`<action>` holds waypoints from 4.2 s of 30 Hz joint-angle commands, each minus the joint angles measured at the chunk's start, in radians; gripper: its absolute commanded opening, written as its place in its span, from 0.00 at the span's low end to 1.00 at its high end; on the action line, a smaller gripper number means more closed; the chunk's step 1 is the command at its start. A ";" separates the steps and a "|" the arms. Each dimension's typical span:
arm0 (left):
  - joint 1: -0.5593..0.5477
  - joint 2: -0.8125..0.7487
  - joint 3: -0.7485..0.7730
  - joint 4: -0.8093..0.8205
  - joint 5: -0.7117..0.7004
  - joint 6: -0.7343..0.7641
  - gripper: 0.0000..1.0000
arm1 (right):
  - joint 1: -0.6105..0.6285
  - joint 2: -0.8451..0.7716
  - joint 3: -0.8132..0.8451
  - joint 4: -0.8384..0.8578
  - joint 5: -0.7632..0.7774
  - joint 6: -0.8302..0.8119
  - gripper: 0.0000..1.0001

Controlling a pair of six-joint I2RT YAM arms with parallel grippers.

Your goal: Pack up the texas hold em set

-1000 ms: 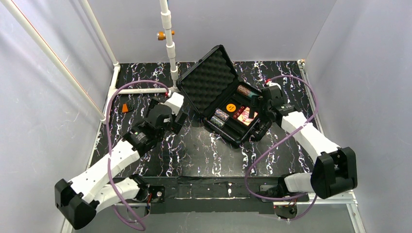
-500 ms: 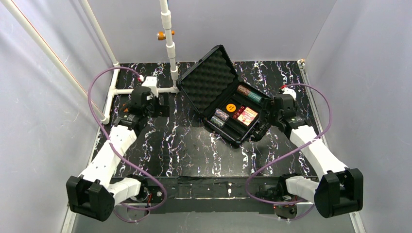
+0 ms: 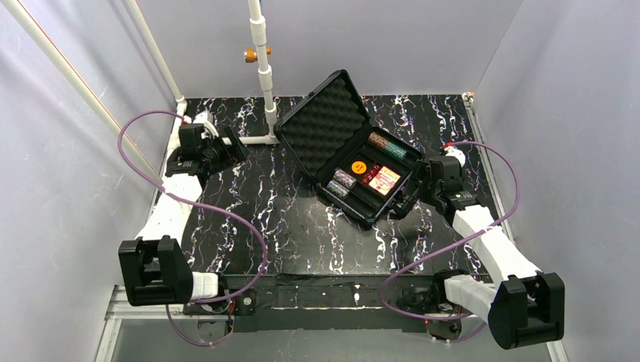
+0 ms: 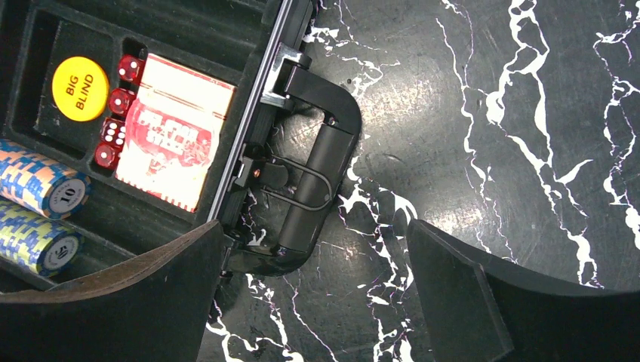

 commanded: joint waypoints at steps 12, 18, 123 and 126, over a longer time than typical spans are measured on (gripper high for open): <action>0.039 0.158 0.150 0.125 0.043 -0.088 0.74 | 0.024 -0.067 0.007 -0.083 0.162 0.095 0.90; 0.040 0.254 0.207 0.149 0.064 -0.109 0.71 | 0.026 -0.077 -0.003 -0.084 0.185 0.098 0.90; -0.702 0.516 0.668 -0.076 0.163 0.092 0.61 | -0.381 0.026 0.052 -0.180 -0.201 0.168 0.69; -0.736 0.558 0.710 -0.094 0.146 0.098 0.60 | -0.381 0.026 0.008 -0.163 -0.219 0.172 0.68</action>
